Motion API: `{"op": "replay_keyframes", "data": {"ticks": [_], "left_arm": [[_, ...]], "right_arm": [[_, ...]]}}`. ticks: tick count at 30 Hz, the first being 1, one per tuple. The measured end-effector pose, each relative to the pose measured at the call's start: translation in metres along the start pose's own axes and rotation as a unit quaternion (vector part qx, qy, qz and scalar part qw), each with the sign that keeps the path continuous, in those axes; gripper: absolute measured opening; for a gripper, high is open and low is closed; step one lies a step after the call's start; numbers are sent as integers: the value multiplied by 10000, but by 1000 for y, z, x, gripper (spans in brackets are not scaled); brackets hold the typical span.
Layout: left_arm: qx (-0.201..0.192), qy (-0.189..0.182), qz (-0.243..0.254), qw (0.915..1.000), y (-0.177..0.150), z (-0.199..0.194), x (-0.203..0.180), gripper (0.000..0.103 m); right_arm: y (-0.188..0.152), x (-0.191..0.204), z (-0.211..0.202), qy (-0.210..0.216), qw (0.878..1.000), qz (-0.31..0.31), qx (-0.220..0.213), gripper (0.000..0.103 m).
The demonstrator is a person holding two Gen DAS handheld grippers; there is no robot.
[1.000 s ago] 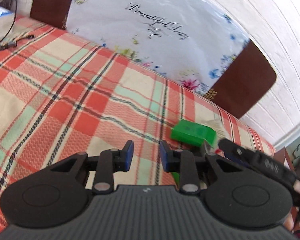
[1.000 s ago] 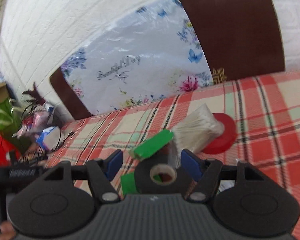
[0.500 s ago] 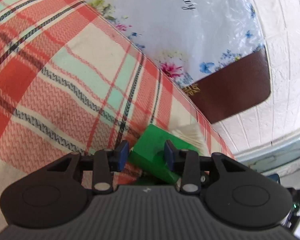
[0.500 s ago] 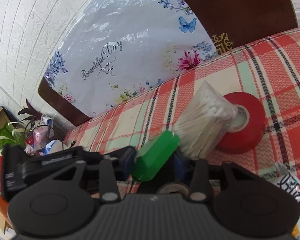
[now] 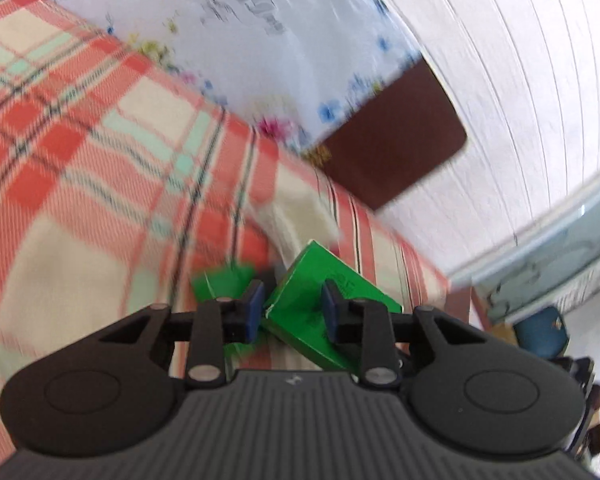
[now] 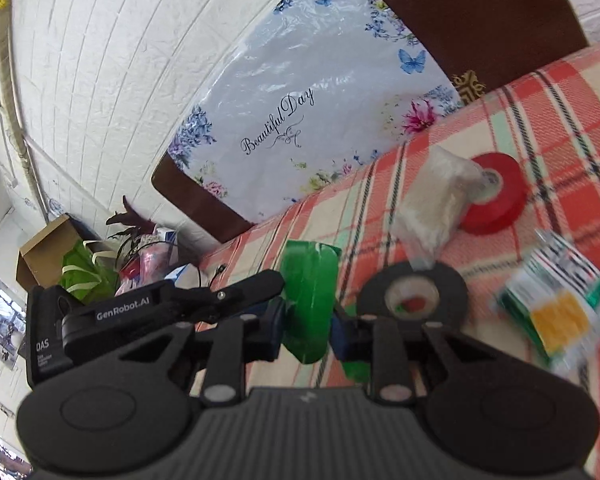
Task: Organize objects
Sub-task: 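Carry the green box to the brown box and release it inside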
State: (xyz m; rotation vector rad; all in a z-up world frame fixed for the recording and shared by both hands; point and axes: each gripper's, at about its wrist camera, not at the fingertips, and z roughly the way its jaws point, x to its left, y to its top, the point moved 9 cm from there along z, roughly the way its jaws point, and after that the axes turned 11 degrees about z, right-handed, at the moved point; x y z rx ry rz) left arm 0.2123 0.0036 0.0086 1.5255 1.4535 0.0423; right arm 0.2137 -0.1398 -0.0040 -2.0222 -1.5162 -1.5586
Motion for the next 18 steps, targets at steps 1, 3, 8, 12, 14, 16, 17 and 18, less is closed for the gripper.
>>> {"op": "replay_keyframes", "data": {"ticks": [1, 3, 8, 12, 14, 16, 17, 18], "left_arm": [[104, -11, 58, 9999, -11, 1, -7, 33], [318, -55, 205, 9993, -31, 8, -20, 33], [1075, -121, 621, 9922, -84, 42, -57, 33], [1517, -114, 976, 9835, -109, 73, -88, 33], [1540, -154, 1243, 9801, -105, 83, -112, 33], [1412, -290, 1529, 9777, -90, 91, -145, 33], [1320, -391, 1657, 9765, -81, 95, -162, 33], [1231, -492, 1779, 9751, -73, 99, -179, 33]], "right_arm": [[-7, -4, -9, -30, 10000, 12, -5, 23], [-21, -17, -29, -110, 9999, 61, -12, 23], [-52, -67, -77, -356, 9981, 495, -125, 23], [-64, -114, -110, -463, 9927, 1075, -278, 23], [-62, -128, -126, -441, 9900, 1271, -423, 23], [-49, -132, -146, -371, 9886, 1286, -691, 23], [-40, -131, -158, -336, 9881, 1230, -863, 23], [-28, -129, -171, -298, 9871, 1152, -1074, 23]]}}
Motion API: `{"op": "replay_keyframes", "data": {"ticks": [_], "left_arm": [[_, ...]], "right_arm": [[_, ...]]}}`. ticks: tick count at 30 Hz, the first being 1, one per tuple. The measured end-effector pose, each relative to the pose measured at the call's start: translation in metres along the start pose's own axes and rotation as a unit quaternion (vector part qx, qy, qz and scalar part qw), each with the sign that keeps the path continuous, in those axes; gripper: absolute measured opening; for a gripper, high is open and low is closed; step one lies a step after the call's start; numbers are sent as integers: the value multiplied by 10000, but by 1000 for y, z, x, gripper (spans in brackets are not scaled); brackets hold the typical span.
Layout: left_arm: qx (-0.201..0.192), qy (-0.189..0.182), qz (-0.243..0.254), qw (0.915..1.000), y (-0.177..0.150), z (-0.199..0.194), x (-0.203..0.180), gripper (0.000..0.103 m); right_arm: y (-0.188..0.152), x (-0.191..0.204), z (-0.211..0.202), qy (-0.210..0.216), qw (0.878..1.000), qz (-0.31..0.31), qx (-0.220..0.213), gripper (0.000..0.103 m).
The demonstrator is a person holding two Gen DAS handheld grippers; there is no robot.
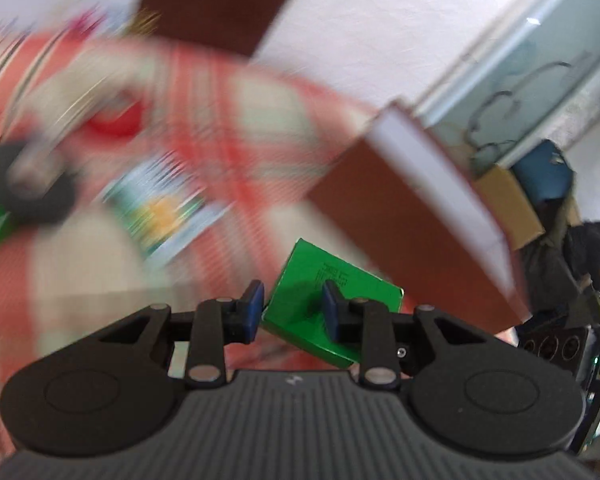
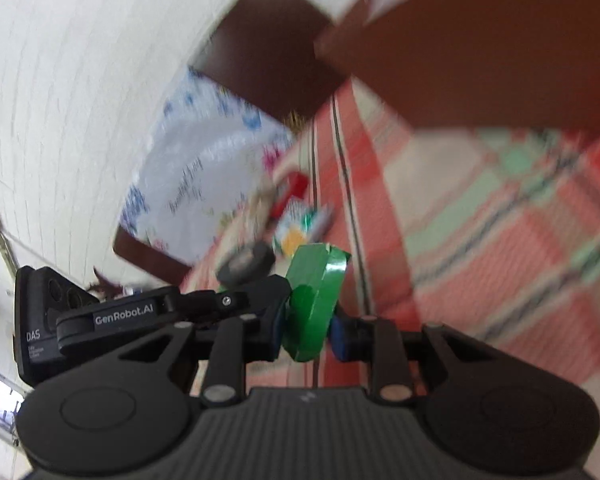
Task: Organize objects
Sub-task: 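Carry the green box to the brown box and release it inside, then grasp the black electrical-tape roll with the right tool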
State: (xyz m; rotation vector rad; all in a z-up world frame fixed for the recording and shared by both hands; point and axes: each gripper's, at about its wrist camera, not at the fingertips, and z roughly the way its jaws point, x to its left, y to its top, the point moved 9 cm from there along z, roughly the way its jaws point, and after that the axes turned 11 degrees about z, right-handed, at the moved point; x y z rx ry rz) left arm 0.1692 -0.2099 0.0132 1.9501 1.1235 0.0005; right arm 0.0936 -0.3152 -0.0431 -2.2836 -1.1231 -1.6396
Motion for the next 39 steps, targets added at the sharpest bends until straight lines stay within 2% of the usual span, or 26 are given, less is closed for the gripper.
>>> {"op": "replay_keyframes", "data": {"ticks": [5, 7, 8, 9, 14, 16, 17, 18, 19, 21, 23, 28, 33, 36, 39], "left_arm": [[-369, -419, 615, 9965, 62, 35, -66, 34], [-368, -501, 719, 9955, 73, 58, -84, 34], [-370, -566, 751, 9949, 77, 69, -92, 33], [-345, -605, 803, 9943, 78, 79, -98, 33], [-5, -634, 944, 9935, 67, 111, -116, 33], [-69, -400, 1087, 9932, 64, 111, -118, 33], [-102, -322, 1171, 9925, 65, 112, -119, 34], [-113, -306, 1196, 9923, 67, 111, -120, 34], [-78, -333, 1215, 9920, 66, 110, -120, 34], [-25, -389, 1181, 9922, 66, 106, -117, 34], [-80, -340, 1183, 9924, 68, 99, -115, 34], [-506, -187, 1504, 9871, 65, 65, -122, 34], [-715, 169, 1622, 9840, 35, 22, -91, 34], [-600, 500, 1563, 9846, 6, 2, -52, 34], [-385, 894, 1334, 9863, -25, -15, -5, 34]], "right_arm": [[75, 18, -54, 118, 9933, -402, -1078, 23], [101, 15, -70, 30, 9892, -447, -1395, 22], [112, 11, -76, -13, 9876, -435, -1506, 18], [121, 8, -81, -48, 9863, -429, -1594, 24], [150, -24, -88, -676, 9810, -483, -1751, 25], [155, -37, -91, -869, 9801, -511, -1712, 33], [156, -36, -92, -923, 9785, -624, -1733, 39], [157, -35, -94, -1095, 9731, -742, -1886, 55], [156, -33, -96, -1375, 9640, -895, -2092, 64], [158, -34, -105, -1735, 9479, -1161, -2408, 66], [157, -33, -112, -1788, 9414, -1212, -2589, 66], [143, -19, -124, -1794, 9270, -1465, -2950, 67], [110, 18, -134, -1508, 9032, -2257, -3326, 67], [81, 42, -121, -1308, 8939, -2798, -3250, 67], [53, 57, -92, -1174, 8978, -3172, -2820, 67]]}}
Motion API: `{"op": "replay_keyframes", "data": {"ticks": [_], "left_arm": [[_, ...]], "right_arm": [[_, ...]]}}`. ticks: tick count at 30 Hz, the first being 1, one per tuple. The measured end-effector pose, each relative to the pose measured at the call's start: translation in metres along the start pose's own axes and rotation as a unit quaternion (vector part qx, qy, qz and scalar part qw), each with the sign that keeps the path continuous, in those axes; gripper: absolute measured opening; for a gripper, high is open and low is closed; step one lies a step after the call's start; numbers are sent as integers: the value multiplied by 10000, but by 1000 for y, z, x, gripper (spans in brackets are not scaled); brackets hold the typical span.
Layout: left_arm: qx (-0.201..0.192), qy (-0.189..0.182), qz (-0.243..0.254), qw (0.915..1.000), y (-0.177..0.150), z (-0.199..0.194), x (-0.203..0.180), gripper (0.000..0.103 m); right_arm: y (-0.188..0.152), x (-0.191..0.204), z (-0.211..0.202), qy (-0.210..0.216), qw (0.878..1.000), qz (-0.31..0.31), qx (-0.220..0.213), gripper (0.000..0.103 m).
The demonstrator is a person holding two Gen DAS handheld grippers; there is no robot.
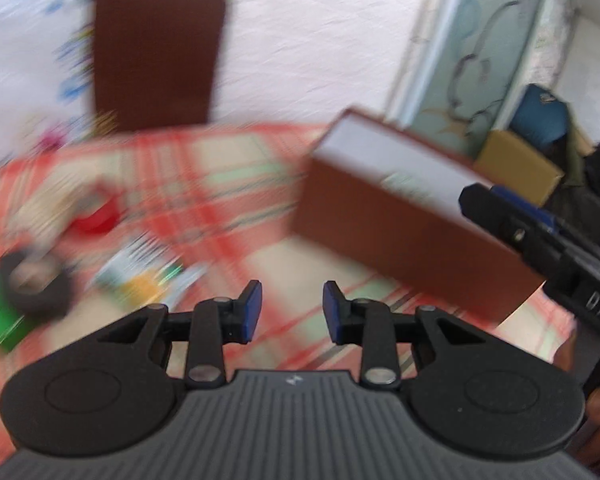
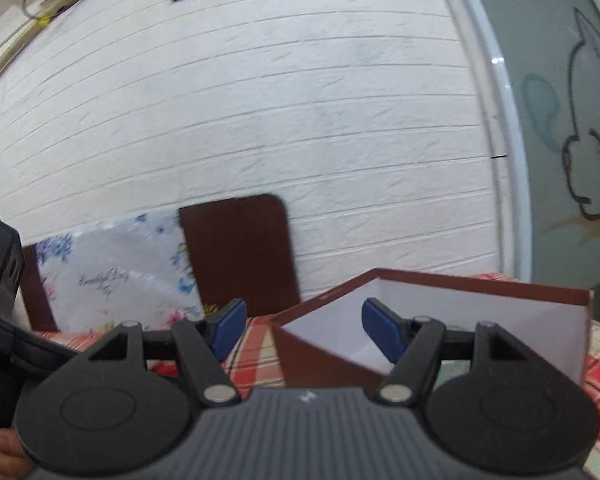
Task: Organize objects
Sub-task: 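Grasp the black electrical-tape roll with the right tool, then carry the black tape to the brown box and release it inside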
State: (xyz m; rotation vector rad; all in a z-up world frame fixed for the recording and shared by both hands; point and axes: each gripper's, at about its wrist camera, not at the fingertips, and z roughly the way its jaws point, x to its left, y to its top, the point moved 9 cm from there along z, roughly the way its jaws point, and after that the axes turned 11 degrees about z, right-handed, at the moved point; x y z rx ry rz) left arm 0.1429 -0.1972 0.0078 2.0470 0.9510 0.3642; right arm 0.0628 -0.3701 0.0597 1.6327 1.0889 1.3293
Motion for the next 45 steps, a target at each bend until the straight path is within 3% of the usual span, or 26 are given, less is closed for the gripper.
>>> {"op": "replay_keyframes", "data": {"ticks": [5, 8, 12, 14, 18, 23, 24, 28, 30, 33, 39, 45], "left_arm": [[259, 683, -950, 9928, -53, -26, 86, 34], [180, 892, -1721, 9809, -71, -45, 134, 34], [-64, 1128, -2150, 9701, -82, -70, 170, 34], [-138, 1141, -2313, 9661, -86, -77, 180, 34], [-168, 1104, -2501, 9618, -95, -83, 188, 34], [-188, 1032, -2563, 9609, -102, -86, 191, 34], [-192, 1018, -2572, 9608, -103, -87, 191, 34], [-197, 960, -2538, 9623, -103, -88, 188, 34], [-194, 946, -2476, 9640, -102, -88, 183, 34], [-84, 975, -2307, 9681, -102, -86, 174, 34], [299, 909, -1780, 9794, -103, -72, 140, 34], [552, 696, -1211, 9887, -99, -63, 95, 38]], "right_arm": [[-55, 59, 32, 618, 9922, -107, 1081, 67], [-86, 98, 56, 1103, 9775, -17, 1800, 67], [-113, 150, 96, 1690, 9526, 140, 2525, 70], [-119, 167, 122, 1727, 9464, 296, 2713, 79], [-137, 192, 165, 1634, 9379, 344, 3042, 83], [-163, 198, 201, 1201, 9390, 81, 3221, 89], [-163, 199, 202, 1178, 9419, 26, 3145, 84], [-161, 200, 194, 1234, 9397, -45, 3188, 82], [-159, 200, 182, 1168, 9436, -365, 3077, 82], [-157, 196, 150, 1236, 9445, -886, 2912, 82], [-170, 182, 66, 1286, 9315, -2019, 2739, 82], [-184, 159, 15, 1095, 9329, -1841, 2895, 86]]}}
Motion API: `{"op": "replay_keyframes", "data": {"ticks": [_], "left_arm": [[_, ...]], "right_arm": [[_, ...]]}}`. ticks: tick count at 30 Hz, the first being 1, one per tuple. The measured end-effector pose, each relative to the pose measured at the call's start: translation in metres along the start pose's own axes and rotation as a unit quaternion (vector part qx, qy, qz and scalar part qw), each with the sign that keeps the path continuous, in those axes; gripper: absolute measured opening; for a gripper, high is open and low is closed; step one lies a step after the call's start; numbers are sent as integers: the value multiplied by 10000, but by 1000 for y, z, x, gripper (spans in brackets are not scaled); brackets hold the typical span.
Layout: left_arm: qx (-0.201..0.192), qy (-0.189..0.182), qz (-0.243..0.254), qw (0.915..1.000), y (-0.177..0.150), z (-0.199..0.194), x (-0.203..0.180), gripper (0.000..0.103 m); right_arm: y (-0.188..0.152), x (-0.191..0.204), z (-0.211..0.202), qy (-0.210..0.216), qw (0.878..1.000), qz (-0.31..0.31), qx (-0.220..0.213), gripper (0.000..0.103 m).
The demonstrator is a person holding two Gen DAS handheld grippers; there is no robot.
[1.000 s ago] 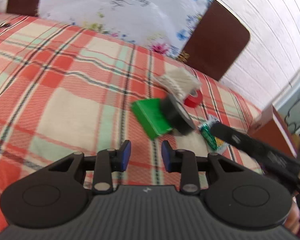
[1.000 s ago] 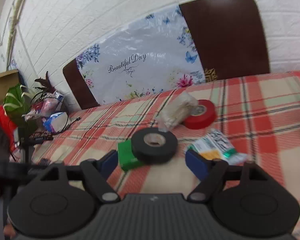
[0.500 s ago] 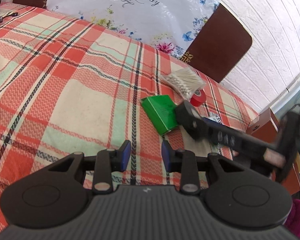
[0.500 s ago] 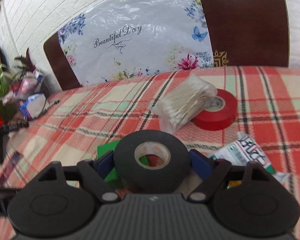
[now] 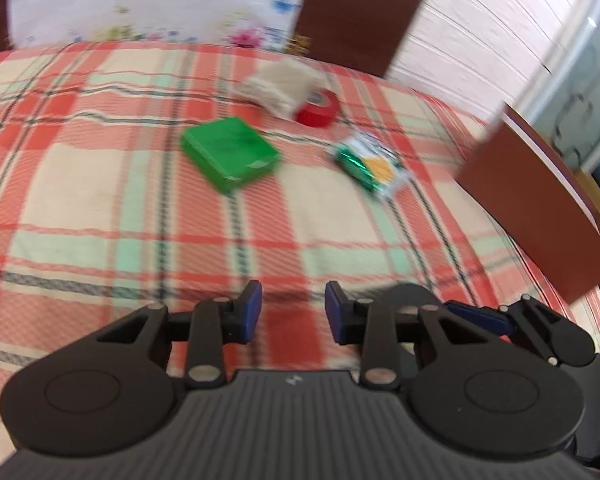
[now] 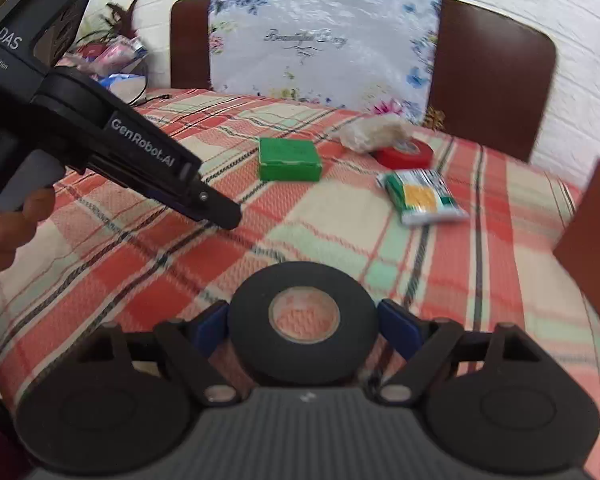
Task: Organize objects
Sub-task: 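Carry the black tape to the brown box and release it inside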
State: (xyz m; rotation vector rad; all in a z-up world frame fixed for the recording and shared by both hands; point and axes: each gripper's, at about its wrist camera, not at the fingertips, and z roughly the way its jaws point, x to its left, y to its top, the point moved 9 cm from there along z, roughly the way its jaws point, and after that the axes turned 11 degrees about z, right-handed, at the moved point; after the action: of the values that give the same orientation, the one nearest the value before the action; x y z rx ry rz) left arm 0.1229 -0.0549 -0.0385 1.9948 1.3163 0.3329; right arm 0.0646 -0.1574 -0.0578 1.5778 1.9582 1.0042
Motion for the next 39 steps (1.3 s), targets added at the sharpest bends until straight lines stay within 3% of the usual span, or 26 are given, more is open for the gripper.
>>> {"op": "replay_keyframes", "data": {"ticks": [6, 11, 13, 18, 21, 24, 30, 34, 39], "left_arm": [[117, -210, 399, 9989, 3, -1, -40, 40], [566, -43, 692, 9960, -9, 14, -56, 41], [548, 27, 787, 9954, -12, 17, -59, 41], [631, 119, 731, 9953, -4, 18, -63, 32], [379, 41, 968, 9946, 21, 10, -82, 31], [-7, -132, 1241, 9922, 60, 4, -113, 31], [-732, -629, 1760, 9796, 136, 10, -198, 30], [-1010, -737, 2000, 9718, 171, 32, -240, 30], [-888, -781, 2082, 9709, 190, 76, -264, 29]], "right_arm": [[-8, -15, -18, 79, 9989, 448, -141, 87], [-10, -12, -14, 93, 9993, 334, -105, 87], [-13, -11, -7, 118, 9995, 301, 43, 87], [-14, -4, -6, 164, 9998, 135, -38, 79], [-9, -11, -16, 24, 9994, 176, -310, 79], [13, -33, -37, -280, 9957, 257, -850, 79], [58, -108, -86, -1290, 9744, 390, -1801, 79], [81, -162, -107, -1711, 9606, 727, -2068, 79], [94, -224, -95, -1968, 9524, 1195, -1996, 79]]}}
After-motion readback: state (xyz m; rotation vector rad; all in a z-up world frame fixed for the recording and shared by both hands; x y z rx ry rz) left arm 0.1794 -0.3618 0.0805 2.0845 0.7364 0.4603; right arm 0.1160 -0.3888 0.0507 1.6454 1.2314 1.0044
